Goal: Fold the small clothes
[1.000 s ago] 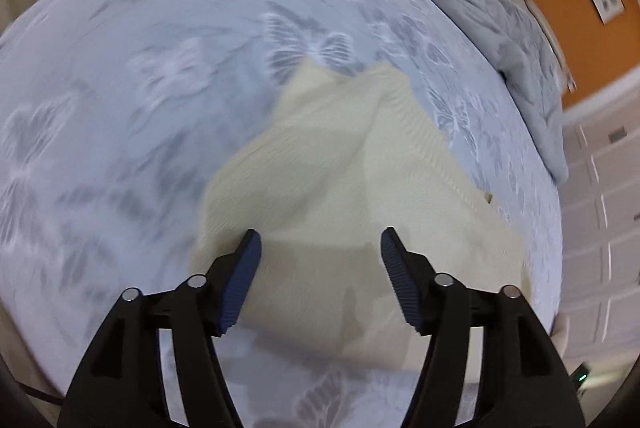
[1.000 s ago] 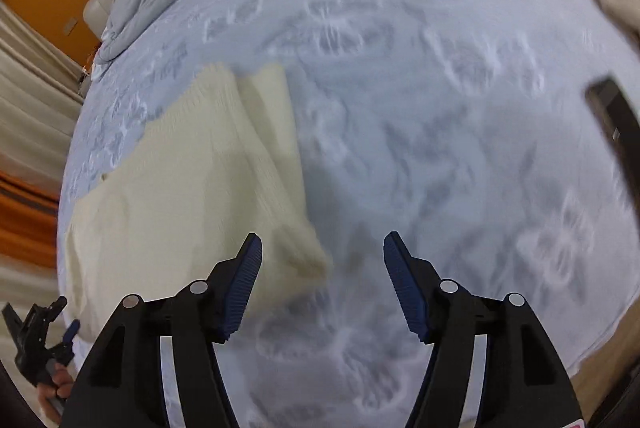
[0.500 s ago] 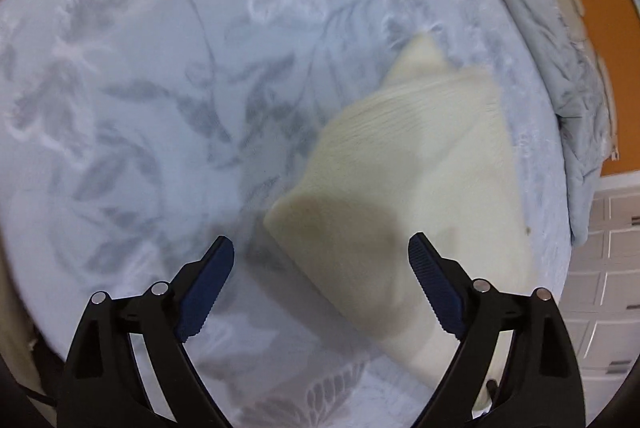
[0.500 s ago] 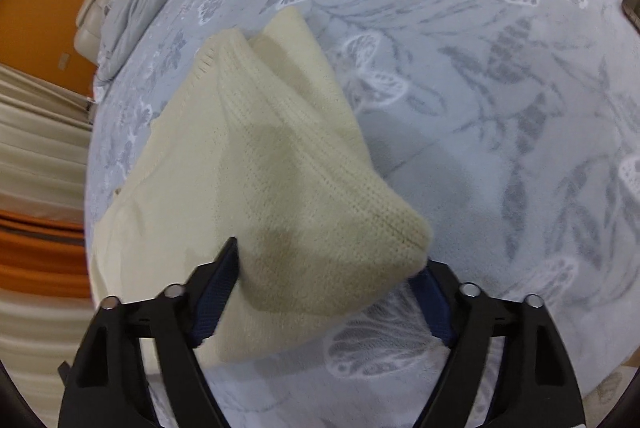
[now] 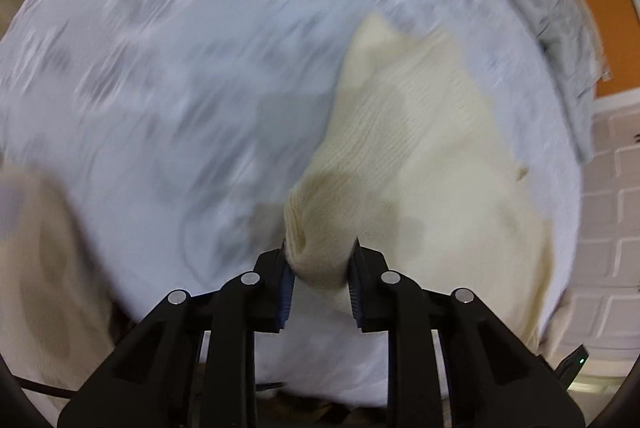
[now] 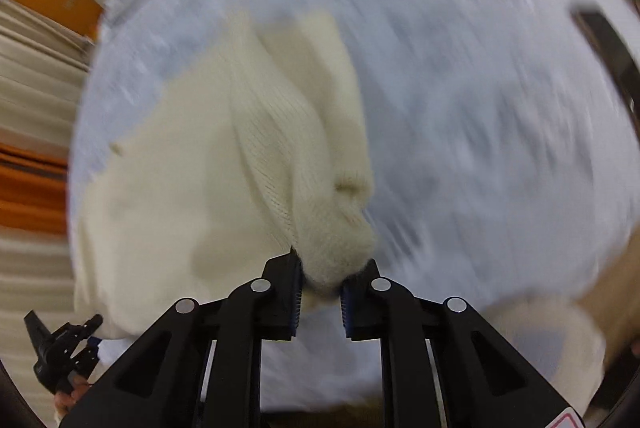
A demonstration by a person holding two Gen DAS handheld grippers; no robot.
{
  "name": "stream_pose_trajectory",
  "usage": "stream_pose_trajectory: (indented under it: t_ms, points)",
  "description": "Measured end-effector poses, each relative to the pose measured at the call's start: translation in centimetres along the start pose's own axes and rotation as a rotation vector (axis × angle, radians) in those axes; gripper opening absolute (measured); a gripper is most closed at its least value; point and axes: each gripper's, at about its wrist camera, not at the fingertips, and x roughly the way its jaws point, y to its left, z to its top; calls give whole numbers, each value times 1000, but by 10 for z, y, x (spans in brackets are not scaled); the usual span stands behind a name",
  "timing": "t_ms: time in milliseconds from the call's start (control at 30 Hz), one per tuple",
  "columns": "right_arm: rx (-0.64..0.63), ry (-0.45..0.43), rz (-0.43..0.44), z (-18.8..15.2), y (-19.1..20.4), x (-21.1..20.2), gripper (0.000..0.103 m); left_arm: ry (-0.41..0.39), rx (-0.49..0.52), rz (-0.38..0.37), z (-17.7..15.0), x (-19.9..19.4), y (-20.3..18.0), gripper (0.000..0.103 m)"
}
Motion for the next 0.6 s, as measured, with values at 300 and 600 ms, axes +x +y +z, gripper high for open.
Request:
stream_pose_trajectory:
  t_ms: [300,600]
  points:
    - [-152,-254,-66,51,39,-61,55,-341,148,79,21,-66,-42,84]
    - [-130,-108,23,130,94,35,11,-137,225,26,97,31,-101,26]
